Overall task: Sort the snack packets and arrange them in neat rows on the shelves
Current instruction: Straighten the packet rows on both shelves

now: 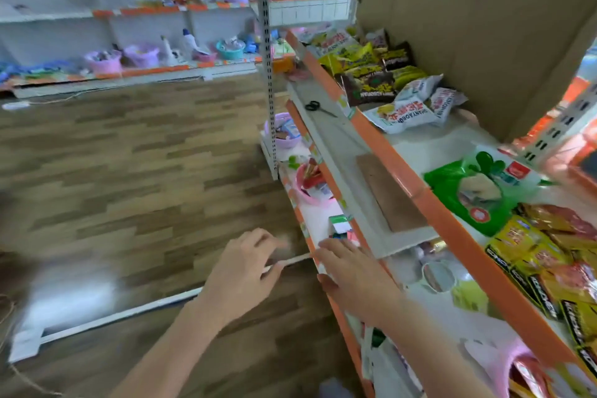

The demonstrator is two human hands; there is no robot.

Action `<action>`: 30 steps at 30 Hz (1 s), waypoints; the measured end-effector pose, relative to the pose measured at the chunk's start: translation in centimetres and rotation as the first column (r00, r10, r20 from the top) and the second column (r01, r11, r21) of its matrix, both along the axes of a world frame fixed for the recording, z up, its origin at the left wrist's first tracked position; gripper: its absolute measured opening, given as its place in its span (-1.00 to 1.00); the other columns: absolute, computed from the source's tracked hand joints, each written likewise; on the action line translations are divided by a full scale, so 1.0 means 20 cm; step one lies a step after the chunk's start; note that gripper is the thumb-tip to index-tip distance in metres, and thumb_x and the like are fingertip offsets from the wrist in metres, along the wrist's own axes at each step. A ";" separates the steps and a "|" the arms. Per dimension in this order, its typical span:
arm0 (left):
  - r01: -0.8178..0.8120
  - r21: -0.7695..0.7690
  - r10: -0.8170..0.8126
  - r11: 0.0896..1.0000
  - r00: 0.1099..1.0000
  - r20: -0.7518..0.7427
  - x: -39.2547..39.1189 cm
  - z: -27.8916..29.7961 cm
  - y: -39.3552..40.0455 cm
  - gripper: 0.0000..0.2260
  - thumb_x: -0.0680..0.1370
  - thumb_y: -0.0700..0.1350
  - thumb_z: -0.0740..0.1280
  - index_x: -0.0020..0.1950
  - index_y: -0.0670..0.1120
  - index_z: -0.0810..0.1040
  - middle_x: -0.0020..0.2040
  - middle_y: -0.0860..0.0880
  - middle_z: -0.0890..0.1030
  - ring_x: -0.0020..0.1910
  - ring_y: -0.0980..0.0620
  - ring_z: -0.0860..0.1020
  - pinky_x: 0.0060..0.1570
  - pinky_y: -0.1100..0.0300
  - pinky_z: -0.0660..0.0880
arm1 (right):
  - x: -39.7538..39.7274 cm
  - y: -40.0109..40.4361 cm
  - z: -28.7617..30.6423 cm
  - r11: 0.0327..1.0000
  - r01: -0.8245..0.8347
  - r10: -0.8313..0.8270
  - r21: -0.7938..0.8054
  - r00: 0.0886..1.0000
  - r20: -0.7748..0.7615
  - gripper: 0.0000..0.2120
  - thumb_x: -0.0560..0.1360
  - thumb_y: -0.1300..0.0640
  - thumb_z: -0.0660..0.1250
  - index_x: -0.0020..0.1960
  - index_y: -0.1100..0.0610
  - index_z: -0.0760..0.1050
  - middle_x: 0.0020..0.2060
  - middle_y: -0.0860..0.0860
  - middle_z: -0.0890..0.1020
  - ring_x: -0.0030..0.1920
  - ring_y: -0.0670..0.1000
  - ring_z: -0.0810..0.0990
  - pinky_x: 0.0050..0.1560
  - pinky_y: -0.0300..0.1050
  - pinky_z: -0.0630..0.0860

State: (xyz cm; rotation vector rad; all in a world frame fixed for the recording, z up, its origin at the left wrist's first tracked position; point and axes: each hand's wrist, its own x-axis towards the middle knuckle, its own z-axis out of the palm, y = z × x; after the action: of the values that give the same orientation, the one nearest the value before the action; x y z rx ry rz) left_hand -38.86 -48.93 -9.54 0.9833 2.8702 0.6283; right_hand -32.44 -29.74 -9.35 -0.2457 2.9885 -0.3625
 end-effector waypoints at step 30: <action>0.190 0.221 -0.196 0.957 0.980 0.008 -2.48 0.08 0.95 -0.82 0.55 -0.06 0.27 0.13 0.01 0.54 0.05 0.15 0.50 -0.03 0.18 0.50 0.00 0.27 0.44 | -2.32 0.95 0.08 0.945 0.316 -0.325 -0.082 0.889 -0.321 -0.67 0.36 -0.02 0.16 -0.01 0.09 0.57 -0.05 0.05 0.59 -0.08 0.13 0.62 -0.25 0.04 0.57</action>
State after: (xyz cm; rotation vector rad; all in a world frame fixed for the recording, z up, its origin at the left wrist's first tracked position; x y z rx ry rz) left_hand -88.37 -30.00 -7.91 1.2521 2.6752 0.9463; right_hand -78.75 -10.74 -7.76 0.2159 3.3628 -0.4321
